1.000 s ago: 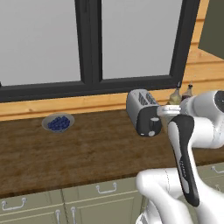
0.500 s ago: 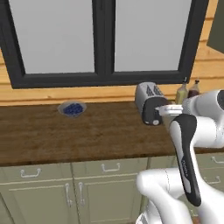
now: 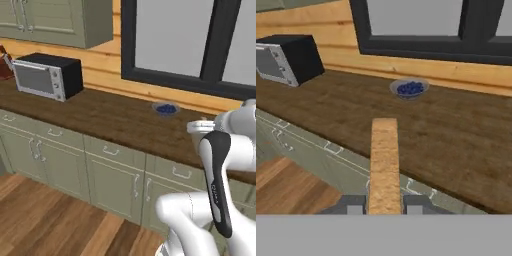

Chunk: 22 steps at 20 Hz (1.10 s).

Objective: Start the toaster. Once the lever pops up, take the bread to the plate on the dining counter.

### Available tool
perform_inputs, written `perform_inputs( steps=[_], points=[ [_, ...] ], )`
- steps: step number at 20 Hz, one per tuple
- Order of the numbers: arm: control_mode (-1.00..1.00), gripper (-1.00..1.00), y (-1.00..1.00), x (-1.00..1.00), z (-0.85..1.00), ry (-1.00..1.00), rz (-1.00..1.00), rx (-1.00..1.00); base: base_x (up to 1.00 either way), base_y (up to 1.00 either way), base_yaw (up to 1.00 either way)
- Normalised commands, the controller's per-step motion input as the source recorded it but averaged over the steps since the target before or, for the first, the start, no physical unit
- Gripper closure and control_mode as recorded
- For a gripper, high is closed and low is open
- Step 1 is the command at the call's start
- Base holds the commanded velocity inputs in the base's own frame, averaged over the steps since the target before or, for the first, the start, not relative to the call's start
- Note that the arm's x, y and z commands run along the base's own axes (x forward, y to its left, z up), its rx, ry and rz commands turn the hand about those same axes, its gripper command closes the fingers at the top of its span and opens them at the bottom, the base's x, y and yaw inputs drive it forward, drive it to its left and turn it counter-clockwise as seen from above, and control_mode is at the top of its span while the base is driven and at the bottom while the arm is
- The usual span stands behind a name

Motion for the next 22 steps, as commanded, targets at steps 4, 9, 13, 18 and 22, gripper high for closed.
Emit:
perform_inputs(
  steps=[4, 9, 13, 18, 22],
  points=[
    [1.00, 1.00, 0.00, 0.00, 0.00, 0.00, 0.00, 0.00, -0.34, 0.00, 1.00],
    [1.00, 1.00, 0.00, 0.00, 0.00, 0.00, 0.00, 0.00, -0.16, 0.00, 1.00],
    [1.00, 1.00, 0.00, 0.00, 0.00, 0.00, 0.00, 0.00, -0.10, 0.00, 1.00],
    [1.00, 1.00, 0.00, 0.00, 0.00, 0.00, 0.00, 0.00, -0.02, 0.00, 1.00],
    [1.00, 1.00, 0.00, 0.00, 0.00, 0.00, 0.00, 0.00, 0.00, 0.00, 1.00]
  ],
)
